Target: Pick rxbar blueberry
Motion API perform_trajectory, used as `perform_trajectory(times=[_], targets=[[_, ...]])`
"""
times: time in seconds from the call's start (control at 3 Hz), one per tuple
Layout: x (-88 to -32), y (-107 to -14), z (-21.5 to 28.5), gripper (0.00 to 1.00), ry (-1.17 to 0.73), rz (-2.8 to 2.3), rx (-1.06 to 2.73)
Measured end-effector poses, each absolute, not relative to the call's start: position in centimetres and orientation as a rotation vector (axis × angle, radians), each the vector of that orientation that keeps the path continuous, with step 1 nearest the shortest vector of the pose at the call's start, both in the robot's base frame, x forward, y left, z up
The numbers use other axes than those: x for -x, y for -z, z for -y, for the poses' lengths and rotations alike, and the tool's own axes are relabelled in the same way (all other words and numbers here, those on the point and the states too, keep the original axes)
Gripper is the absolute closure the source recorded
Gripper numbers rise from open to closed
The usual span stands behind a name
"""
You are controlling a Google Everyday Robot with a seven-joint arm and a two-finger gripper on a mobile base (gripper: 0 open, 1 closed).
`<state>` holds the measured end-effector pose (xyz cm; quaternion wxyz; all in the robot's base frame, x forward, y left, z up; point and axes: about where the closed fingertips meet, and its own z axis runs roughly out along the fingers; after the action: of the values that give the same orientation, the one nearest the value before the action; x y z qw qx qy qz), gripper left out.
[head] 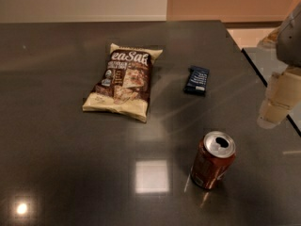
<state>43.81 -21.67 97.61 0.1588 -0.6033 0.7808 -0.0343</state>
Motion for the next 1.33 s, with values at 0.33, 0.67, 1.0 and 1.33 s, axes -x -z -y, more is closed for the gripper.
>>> perform_trajectory(times=[0.33,0.67,1.0,1.33], targets=[[-43.8,-97.6,21.7,0.00,0.099,-2.230,1.725],[-45.6,-97.4,22.2,0.00,0.105,-2.194,1.754],[-48.3,-96.4,22.9,0.00,0.097,-2.150,1.821],[-53.0,-94.5,23.7,0.00,0.073,-2.028,1.944]])
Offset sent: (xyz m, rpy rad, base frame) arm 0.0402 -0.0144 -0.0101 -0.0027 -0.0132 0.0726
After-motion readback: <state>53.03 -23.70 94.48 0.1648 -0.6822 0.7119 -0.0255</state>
